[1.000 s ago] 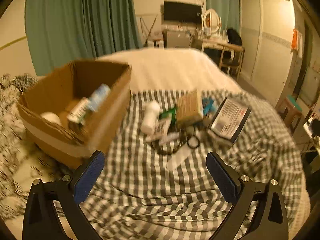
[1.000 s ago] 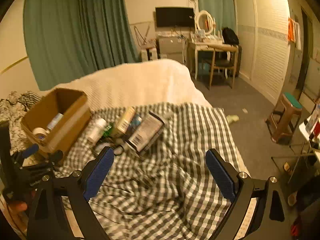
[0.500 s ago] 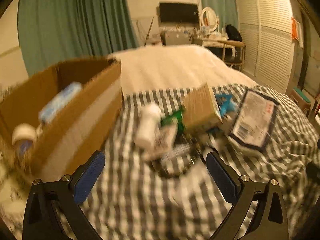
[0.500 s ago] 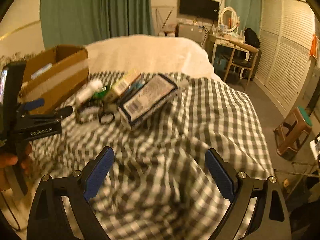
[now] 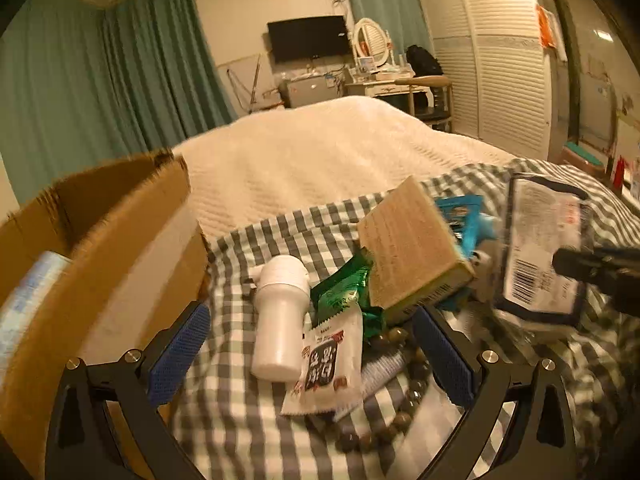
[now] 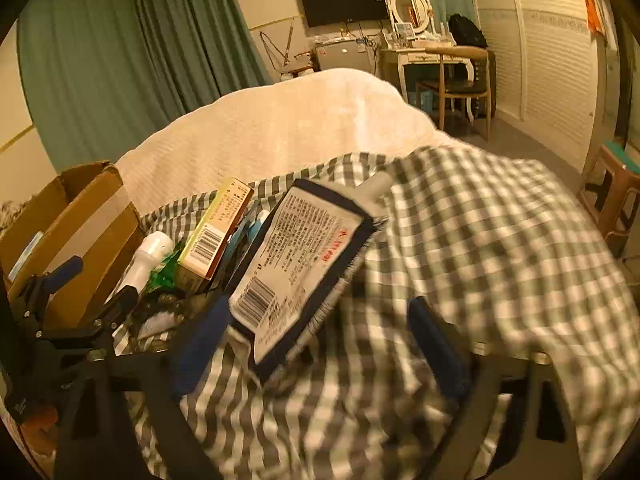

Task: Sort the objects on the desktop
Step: 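Grasp the dark-bordered printed packet with the right gripper, then grasp a small white snack packet with the left gripper while the right holds the printed packet, then drop the white packet and printed packet into the cardboard box with both grippers, then grasp the green snack packet with the left gripper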

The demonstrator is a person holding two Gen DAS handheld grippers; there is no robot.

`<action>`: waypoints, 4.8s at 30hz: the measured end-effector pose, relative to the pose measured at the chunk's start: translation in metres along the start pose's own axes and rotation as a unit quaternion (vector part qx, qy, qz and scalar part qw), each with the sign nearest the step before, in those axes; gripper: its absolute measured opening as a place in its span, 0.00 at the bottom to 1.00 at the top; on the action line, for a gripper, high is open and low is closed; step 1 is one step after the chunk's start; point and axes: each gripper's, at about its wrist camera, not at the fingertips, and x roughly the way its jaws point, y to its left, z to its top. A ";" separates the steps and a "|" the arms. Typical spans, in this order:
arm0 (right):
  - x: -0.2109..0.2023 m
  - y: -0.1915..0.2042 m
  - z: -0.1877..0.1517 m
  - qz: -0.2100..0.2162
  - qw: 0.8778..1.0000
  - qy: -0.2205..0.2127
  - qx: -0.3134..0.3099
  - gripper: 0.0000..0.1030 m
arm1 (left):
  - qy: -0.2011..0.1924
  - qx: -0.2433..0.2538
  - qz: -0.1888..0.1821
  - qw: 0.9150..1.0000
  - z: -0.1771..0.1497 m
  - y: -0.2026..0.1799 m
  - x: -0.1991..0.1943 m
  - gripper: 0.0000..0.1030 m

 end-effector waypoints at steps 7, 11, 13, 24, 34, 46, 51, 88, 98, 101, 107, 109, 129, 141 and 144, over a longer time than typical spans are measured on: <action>0.011 -0.008 -0.014 0.019 1.000 0.001 0.022 0.16 | 0.053 -0.031 -0.042 0.997 -0.013 0.011 0.027 0.61; 0.003 -0.016 -0.019 0.025 0.999 0.000 0.040 0.16 | 0.058 -0.047 -0.078 0.994 -0.014 0.018 0.011 0.19; -0.007 -0.023 -0.020 0.027 0.999 0.002 0.045 0.15 | 0.067 -0.041 -0.071 0.994 -0.017 0.016 0.000 0.17; -0.091 -0.007 -0.009 0.027 0.999 -0.029 -0.008 0.10 | 0.076 -0.083 -0.072 0.991 -0.033 0.037 -0.076 0.11; -0.142 0.042 -0.010 0.043 0.997 -0.023 -0.056 0.07 | 0.056 -0.124 -0.091 0.987 -0.052 0.065 -0.158 0.07; -0.148 0.089 -0.045 0.019 0.996 0.014 -0.088 0.07 | 0.075 -0.126 -0.095 0.985 -0.079 0.077 -0.174 0.07; -0.142 0.102 -0.055 0.009 0.995 0.025 -0.101 0.07 | 0.100 -0.114 -0.106 0.983 -0.093 0.073 -0.162 0.09; -0.085 0.112 -0.083 0.024 0.991 0.087 -0.096 0.08 | 0.090 -0.127 -0.145 0.977 -0.110 0.071 -0.115 0.05; -0.084 0.115 -0.089 0.015 0.990 0.088 -0.105 0.08 | 0.106 -0.096 -0.158 0.977 -0.096 0.053 -0.087 0.06; -0.081 0.115 -0.088 0.022 0.990 0.088 -0.109 0.08 | 0.083 -0.087 -0.153 0.981 -0.094 0.050 -0.091 0.04; -0.101 0.130 -0.066 0.052 0.990 0.052 -0.117 0.08 | 0.026 -0.109 -0.141 0.984 -0.073 0.068 -0.122 0.04; -0.116 0.142 -0.053 0.063 0.989 0.030 -0.128 0.08 | -0.010 -0.127 -0.150 0.980 -0.055 0.082 -0.142 0.04; -0.062 0.318 0.053 0.175 0.973 -0.032 -0.145 0.32 | -0.050 -0.153 0.011 0.987 0.019 0.260 -0.130 0.27; -0.125 0.244 0.054 0.104 0.985 -0.075 -0.118 0.72 | -0.086 -0.123 -0.010 0.989 0.020 0.221 -0.161 0.96; -0.158 0.218 0.044 0.076 0.988 -0.048 -0.122 0.72 | -0.075 -0.118 -0.051 0.989 0.023 0.193 -0.180 0.96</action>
